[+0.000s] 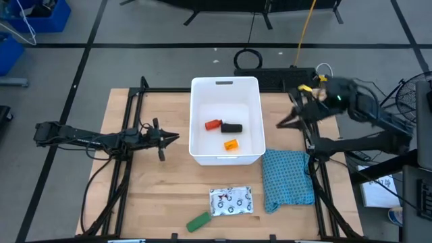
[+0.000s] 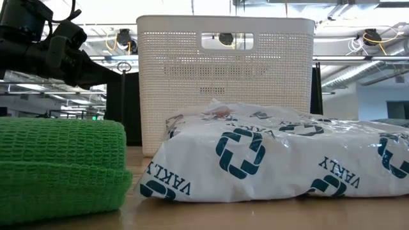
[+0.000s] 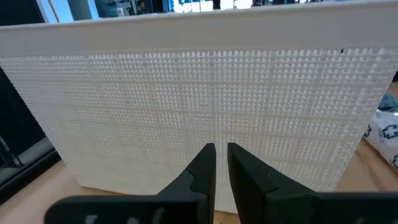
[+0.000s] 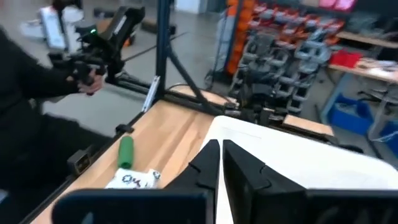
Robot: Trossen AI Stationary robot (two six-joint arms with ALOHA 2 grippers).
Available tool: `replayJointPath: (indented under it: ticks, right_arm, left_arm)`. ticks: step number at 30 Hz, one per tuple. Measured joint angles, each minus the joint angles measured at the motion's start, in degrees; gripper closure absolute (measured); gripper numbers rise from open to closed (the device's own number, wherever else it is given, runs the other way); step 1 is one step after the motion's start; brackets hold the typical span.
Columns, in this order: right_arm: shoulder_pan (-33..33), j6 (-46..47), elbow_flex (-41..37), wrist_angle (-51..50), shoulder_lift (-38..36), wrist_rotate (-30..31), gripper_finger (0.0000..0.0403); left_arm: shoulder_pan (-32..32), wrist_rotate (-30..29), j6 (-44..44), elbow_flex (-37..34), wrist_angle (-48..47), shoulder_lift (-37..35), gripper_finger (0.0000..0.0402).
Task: Pick & place medical supplies in basket/bin
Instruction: Put the green bandage into the white bin
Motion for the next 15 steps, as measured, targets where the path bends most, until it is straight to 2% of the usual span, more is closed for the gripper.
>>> replayJointPath:
  ticks: [2,8,10,12,15]
  right_arm:
    - [1.3,2.8,-8.4,6.2,-5.7,2.3,0.0398]
    - [6.2,10.2,-32.7,26.0,-19.6,2.6,0.0402]
    - [7.8,12.5,-38.4,31.0,-22.6,4.5,0.0402]
    - [10.0,14.9,-42.9,34.6,-25.1,9.7,0.0402]
    - [13.6,14.7,-46.7,34.8,-26.6,13.3,0.0402]
  left_arm:
    - [0.0,0.0,0.0,0.0,0.2,0.0,0.0355]
    - [0.0,0.0,-0.6,0.0,0.0,0.0,0.0355]
    - [0.0,0.0,-1.1,0.0,0.1,0.0,0.0355]
    - [0.0,0.0,-1.5,0.0,0.1,0.0,0.0355]
    - [0.0,0.0,-1.7,0.0,0.0,0.0,0.0355]
